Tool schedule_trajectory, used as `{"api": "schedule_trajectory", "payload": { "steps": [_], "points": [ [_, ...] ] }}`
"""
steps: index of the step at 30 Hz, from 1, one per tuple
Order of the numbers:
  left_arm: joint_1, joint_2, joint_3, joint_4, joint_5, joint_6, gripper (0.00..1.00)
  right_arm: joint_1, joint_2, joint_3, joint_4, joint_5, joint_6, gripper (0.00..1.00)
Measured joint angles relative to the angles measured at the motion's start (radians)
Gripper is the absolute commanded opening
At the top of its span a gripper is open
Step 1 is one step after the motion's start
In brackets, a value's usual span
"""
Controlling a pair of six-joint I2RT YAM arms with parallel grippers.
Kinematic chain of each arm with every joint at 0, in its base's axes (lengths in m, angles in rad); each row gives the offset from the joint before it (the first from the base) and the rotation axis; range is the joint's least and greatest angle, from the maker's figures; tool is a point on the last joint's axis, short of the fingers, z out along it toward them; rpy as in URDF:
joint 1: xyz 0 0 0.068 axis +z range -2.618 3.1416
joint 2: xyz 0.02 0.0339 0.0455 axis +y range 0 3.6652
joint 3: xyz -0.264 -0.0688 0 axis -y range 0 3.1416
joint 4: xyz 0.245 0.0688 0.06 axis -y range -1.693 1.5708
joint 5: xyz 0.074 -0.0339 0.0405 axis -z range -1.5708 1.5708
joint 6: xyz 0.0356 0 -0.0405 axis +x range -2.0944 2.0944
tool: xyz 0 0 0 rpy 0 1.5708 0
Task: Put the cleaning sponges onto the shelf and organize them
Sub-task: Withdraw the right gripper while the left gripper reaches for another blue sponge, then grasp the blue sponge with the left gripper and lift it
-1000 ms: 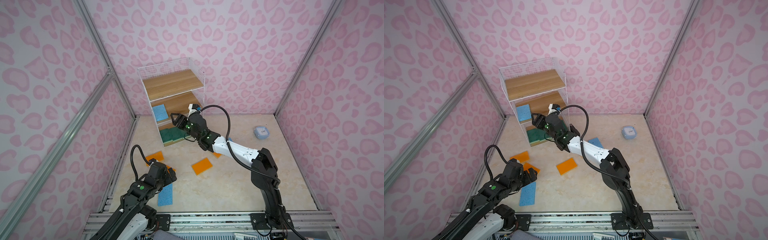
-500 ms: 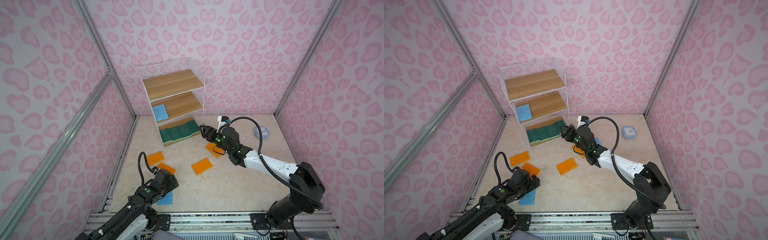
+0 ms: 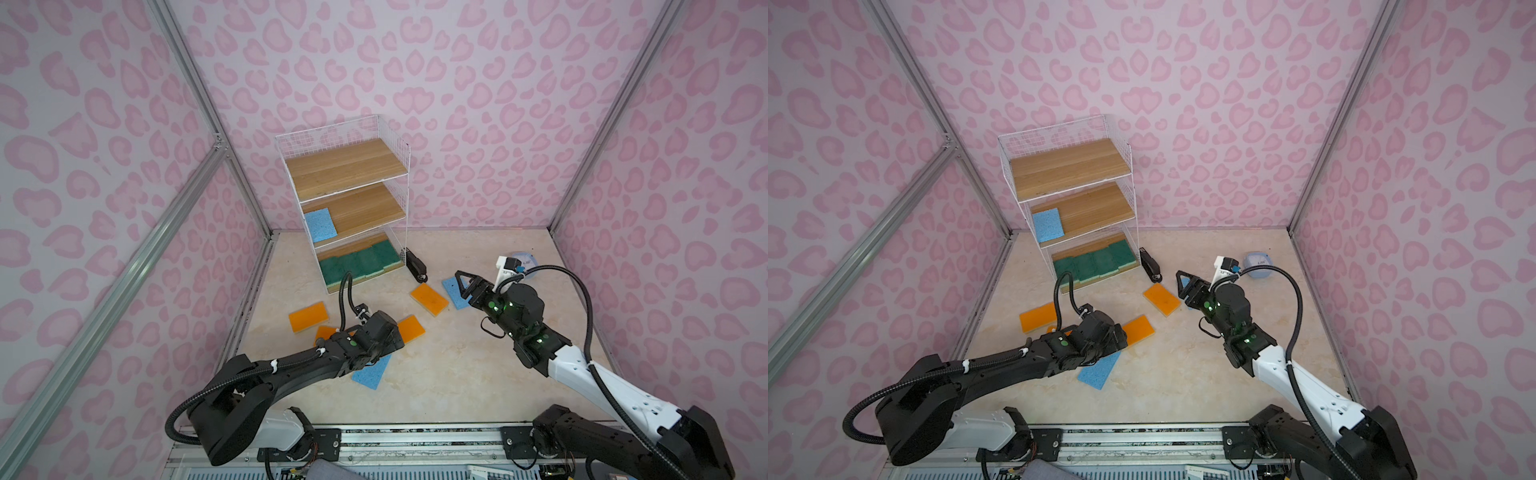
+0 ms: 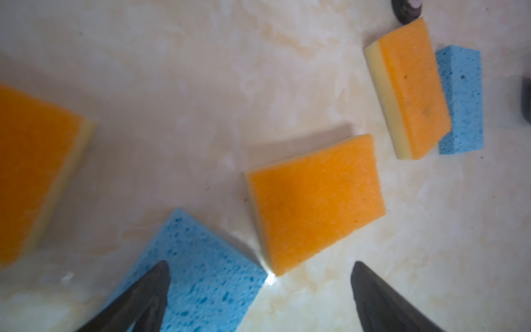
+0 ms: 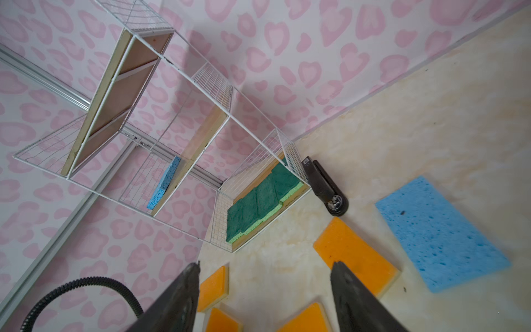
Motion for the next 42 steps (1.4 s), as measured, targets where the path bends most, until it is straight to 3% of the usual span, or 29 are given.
{"api": "schedule_trajectory", "payload": {
  "steps": [5,9,15,18,24,42],
  "points": [
    [0.0,0.048,0.122,0.011,0.004,0.032,0.99,-0.083,-0.138,-0.052,-0.077,-0.02,-0.016,0.76],
    [0.008,0.005,0.139,-0.013,0.011,0.09,0.91,-0.119,-0.143,-0.083,-0.118,-0.076,-0.023,0.76],
    [0.058,-0.164,0.059,-0.078,0.05,0.203,0.56,-0.104,-0.079,-0.112,-0.128,-0.167,-0.039,0.76],
    [0.096,-0.283,-0.052,-0.126,0.073,0.23,0.45,-0.064,-0.032,-0.113,-0.114,-0.188,-0.053,0.77],
    [0.137,-0.455,-0.242,-0.166,0.094,0.227,0.43,0.004,0.09,-0.067,-0.094,-0.211,-0.08,0.77],
    [0.119,-0.57,-0.483,-0.073,0.168,0.15,0.44,0.071,0.215,-0.009,-0.061,-0.235,-0.093,0.78]
  ]
}}
